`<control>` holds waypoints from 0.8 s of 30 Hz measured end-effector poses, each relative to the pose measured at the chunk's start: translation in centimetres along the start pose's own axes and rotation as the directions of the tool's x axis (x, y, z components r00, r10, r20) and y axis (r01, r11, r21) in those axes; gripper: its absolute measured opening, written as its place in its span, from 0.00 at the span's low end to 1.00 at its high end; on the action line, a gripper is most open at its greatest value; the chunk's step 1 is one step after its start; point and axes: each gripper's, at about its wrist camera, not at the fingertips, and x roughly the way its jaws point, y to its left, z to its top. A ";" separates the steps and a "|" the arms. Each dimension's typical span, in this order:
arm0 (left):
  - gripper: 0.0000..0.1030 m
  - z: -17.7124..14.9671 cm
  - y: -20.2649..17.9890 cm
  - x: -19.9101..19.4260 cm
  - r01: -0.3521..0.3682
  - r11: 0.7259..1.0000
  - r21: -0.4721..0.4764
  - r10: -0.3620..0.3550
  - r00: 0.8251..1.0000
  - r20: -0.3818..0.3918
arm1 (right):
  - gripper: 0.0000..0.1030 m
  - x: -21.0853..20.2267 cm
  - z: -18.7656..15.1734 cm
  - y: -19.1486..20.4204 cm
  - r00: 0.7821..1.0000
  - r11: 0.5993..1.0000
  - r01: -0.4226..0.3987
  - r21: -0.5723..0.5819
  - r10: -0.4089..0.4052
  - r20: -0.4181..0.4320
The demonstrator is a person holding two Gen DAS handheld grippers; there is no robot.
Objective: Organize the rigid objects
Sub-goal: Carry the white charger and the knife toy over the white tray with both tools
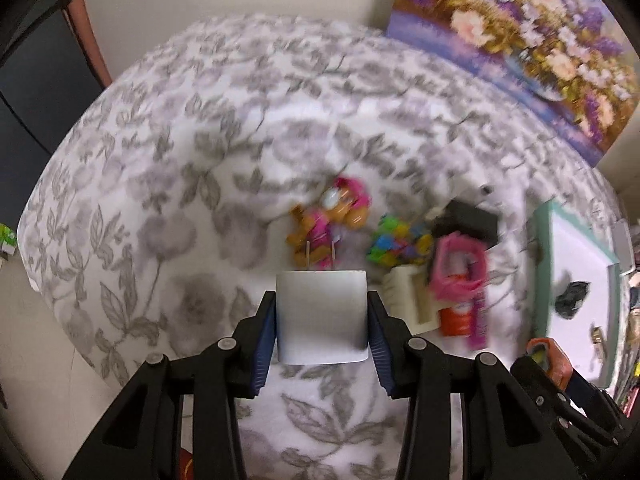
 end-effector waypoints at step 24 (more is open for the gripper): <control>0.43 -2.3 -21.5 -3.5 0.164 0.910 0.382 -0.153 0.986 -0.061 | 0.73 -4.3 2.2 -20.4 0.980 0.899 0.148 0.413 -0.190 0.063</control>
